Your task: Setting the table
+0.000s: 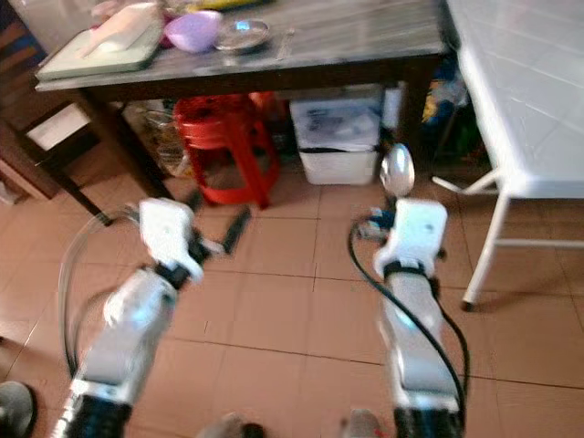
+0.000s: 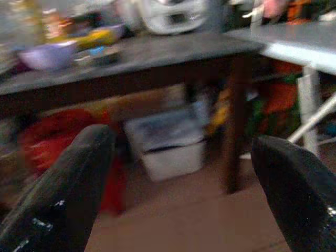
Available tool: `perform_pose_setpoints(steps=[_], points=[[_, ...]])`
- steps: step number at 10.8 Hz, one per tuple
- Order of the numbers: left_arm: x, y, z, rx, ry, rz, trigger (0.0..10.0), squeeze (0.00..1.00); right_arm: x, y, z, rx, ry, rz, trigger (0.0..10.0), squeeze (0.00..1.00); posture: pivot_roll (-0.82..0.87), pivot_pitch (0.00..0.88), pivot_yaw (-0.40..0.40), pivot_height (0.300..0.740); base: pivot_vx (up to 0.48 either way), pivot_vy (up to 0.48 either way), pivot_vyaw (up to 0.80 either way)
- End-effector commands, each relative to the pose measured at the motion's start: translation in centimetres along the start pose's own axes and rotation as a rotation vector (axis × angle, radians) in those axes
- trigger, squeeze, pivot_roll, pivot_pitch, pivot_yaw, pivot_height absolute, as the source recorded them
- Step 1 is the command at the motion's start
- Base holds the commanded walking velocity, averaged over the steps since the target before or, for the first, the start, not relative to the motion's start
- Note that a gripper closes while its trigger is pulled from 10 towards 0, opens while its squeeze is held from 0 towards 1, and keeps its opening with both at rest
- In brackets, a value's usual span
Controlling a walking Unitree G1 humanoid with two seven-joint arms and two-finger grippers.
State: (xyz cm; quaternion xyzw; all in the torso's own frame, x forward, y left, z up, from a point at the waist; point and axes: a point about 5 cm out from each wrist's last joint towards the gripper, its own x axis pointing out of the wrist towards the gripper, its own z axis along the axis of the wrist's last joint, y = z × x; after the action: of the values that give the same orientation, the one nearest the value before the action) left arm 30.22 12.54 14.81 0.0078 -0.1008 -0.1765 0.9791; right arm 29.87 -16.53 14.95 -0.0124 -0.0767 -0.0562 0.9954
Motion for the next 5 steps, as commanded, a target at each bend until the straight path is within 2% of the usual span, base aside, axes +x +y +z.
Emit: perform_pose_setpoints(steps=[1, 2, 3, 5], points=[[-0.8, 1.3, -0.7, 0.014, 0.033, 0.062, 10.0, 0.0, -0.5, 0.2, 0.7, -0.012, -0.037, 0.025, 10.0, 0.0, -0.05, 0.188, 0.16, 0.74, 0.0, 0.465, 0.0], [-1.2, 1.8, -0.9, 0.008, 0.038, 0.085, 10.0, 0.0, -1.1, -0.5, 0.3, -0.032, -0.024, 0.015, 10.0, 0.0, -0.05, 0.188, 0.16, 0.74, 0.0, 0.416, 0.0], [-1.4, 1.9, -1.1, -0.005, 0.043, 0.104, 10.0, 0.0, -1.4, -0.8, 0.1, -0.036, -0.014, 0.01, 10.0, 0.0, -0.06, 0.189, 0.152, 0.74, 0.0, 0.0, 0.0], [-1.6, 0.8, -1.0, -0.003, 0.027, 0.044, 10.0, 0.0, -1.5, -0.4, 0.3, -0.045, -0.022, 0.025, 10.0, 0.0, -0.06, 0.189, 0.152, 0.74, 0.0, 0.0, 0.0]])
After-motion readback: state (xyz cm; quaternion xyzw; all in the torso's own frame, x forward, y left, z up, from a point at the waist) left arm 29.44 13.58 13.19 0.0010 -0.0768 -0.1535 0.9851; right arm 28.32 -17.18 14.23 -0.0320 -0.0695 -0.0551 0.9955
